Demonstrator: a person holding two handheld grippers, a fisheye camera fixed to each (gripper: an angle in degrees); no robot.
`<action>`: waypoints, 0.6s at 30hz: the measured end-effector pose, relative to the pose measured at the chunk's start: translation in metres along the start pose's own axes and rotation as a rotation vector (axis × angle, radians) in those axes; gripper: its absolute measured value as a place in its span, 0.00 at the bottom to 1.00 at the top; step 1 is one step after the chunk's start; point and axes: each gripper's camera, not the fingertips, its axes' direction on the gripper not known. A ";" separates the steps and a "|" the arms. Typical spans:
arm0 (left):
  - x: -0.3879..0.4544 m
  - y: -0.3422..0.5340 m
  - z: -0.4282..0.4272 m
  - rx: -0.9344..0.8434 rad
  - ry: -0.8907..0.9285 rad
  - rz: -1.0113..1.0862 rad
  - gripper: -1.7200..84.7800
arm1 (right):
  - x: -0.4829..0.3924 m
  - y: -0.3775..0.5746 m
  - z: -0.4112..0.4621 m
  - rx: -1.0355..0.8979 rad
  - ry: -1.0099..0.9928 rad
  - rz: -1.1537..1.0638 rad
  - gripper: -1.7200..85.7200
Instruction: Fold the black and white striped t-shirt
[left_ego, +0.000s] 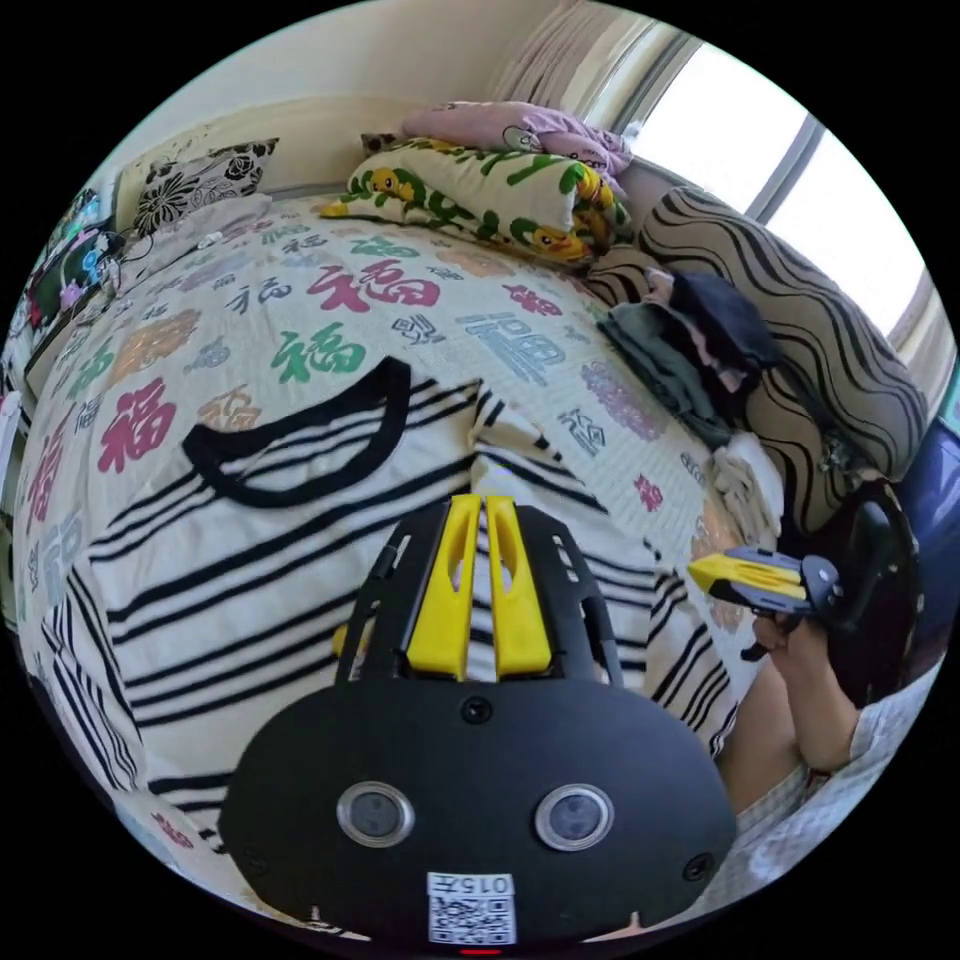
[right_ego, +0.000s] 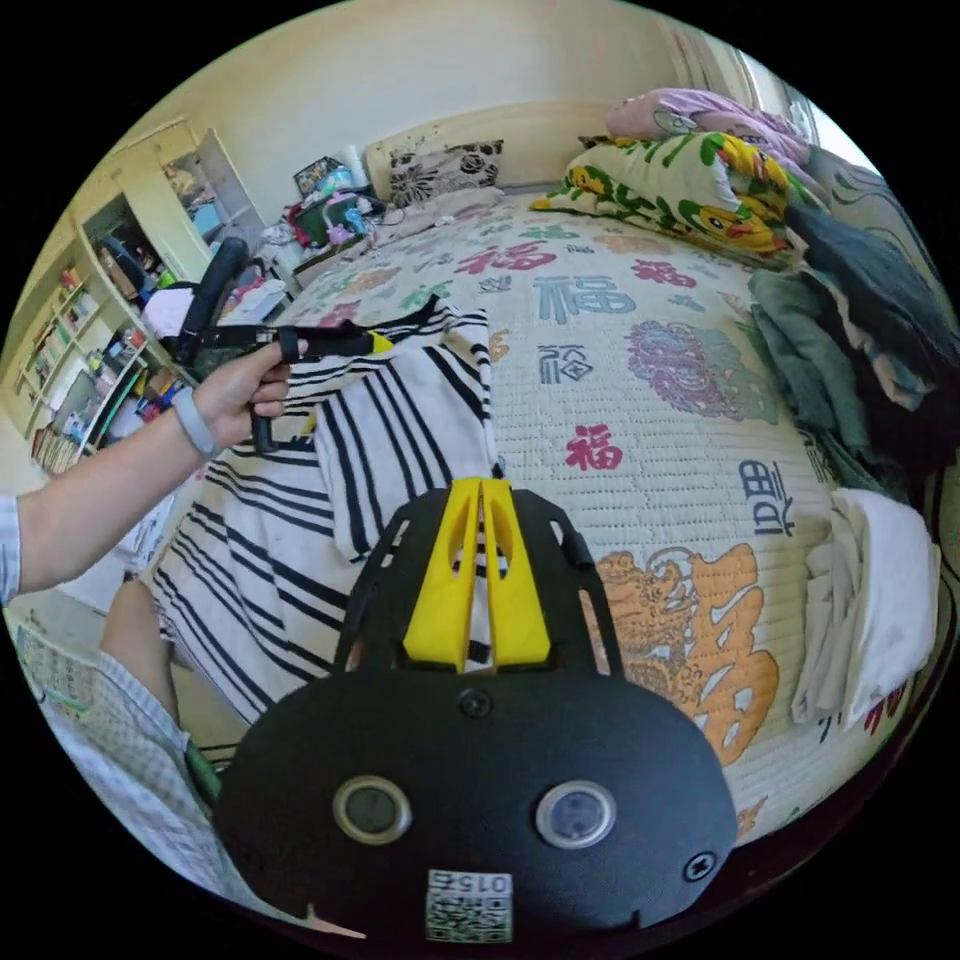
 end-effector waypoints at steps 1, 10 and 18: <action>-0.003 0.027 -0.004 -0.029 -0.037 -0.004 0.02 | -0.017 -0.005 -0.009 -0.003 -0.069 -0.061 0.01; -0.032 0.162 -0.063 -0.004 -0.099 -0.115 0.02 | -0.098 -0.046 -0.019 -0.314 0.045 -0.154 0.01; -0.168 0.412 -0.236 0.335 -0.238 -0.652 0.11 | -0.176 -0.135 -0.098 -0.222 0.011 -0.236 0.01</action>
